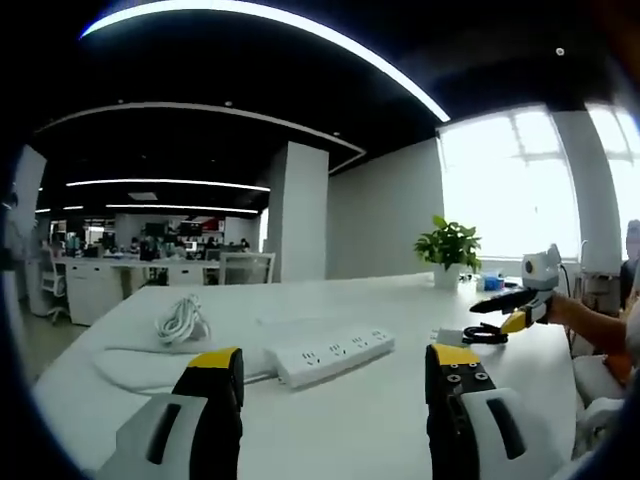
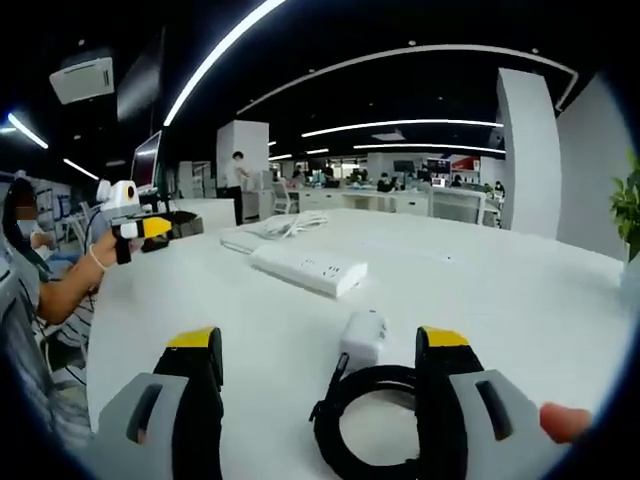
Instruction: Straighten the power strip on the desk, plug the charger into it
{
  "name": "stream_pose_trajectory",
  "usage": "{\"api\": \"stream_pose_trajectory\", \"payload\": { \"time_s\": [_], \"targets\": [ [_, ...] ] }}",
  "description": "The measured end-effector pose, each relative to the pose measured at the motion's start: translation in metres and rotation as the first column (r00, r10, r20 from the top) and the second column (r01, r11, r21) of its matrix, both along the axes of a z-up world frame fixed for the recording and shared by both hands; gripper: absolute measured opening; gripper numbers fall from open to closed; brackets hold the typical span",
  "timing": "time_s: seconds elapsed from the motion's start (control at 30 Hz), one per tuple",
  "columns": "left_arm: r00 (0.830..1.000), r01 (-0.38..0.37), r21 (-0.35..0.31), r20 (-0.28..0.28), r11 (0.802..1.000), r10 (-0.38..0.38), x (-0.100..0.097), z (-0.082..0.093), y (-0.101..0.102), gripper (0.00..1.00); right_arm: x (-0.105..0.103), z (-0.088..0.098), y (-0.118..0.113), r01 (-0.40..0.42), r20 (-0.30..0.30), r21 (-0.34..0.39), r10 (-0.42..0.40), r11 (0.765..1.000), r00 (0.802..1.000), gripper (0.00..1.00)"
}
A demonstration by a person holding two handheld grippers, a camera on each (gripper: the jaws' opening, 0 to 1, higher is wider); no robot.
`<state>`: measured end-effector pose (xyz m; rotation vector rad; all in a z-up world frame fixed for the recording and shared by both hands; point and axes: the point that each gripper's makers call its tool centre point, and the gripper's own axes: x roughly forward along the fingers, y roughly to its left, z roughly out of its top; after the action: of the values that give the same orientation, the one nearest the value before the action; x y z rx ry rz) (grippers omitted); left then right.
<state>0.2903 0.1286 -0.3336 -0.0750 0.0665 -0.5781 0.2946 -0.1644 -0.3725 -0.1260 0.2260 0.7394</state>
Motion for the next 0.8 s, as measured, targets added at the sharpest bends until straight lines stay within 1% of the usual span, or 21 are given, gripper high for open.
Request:
{"api": "stream_pose_trajectory", "payload": {
  "time_s": [0.07,0.17,0.27,0.33,0.4,0.57,0.63,0.7,0.8],
  "targets": [
    [1.0,-0.002,0.011,0.0,1.0,0.002,-0.003,-0.002,0.0,0.76,-0.005,-0.005,-0.002,0.0,-0.014,-0.018,0.0,1.0,1.0,0.77],
    [1.0,-0.008,0.026,0.001,1.0,0.008,-0.007,-0.005,0.002,0.76,-0.01,-0.011,-0.007,0.007,-0.02,-0.051,-0.008,0.999,1.0,0.73],
    [1.0,-0.008,0.02,-0.002,1.0,0.008,-0.009,-0.006,0.002,0.76,-0.014,-0.016,-0.011,0.018,-0.032,-0.058,-0.02,0.998,0.999,0.69],
    [1.0,-0.011,0.016,-0.004,1.0,0.011,-0.01,-0.007,0.003,0.76,-0.017,-0.022,-0.011,0.017,-0.053,-0.061,-0.02,0.998,0.998,0.67],
    [1.0,-0.016,0.019,-0.003,1.0,0.016,-0.01,-0.009,0.004,0.76,-0.019,-0.026,-0.013,0.021,-0.066,-0.068,-0.025,0.997,0.997,0.63],
    [1.0,-0.011,0.026,-0.009,1.0,0.011,-0.012,-0.012,0.003,0.75,-0.019,-0.032,-0.021,0.042,-0.095,-0.086,-0.05,0.995,0.994,0.57],
    [1.0,-0.008,0.032,-0.01,0.999,0.008,-0.012,-0.014,0.002,0.74,-0.019,-0.035,-0.023,0.048,-0.11,-0.095,-0.059,0.994,0.992,0.57],
    [1.0,-0.009,0.034,-0.01,0.999,0.009,-0.013,-0.015,0.003,0.74,-0.019,-0.039,-0.024,0.046,-0.126,-0.119,-0.061,0.992,0.99,0.56],
    [1.0,-0.008,0.03,-0.016,1.0,0.008,-0.013,-0.017,0.003,0.73,-0.02,-0.043,-0.024,0.039,-0.134,-0.141,-0.058,0.989,0.989,0.55]
  ]
}}
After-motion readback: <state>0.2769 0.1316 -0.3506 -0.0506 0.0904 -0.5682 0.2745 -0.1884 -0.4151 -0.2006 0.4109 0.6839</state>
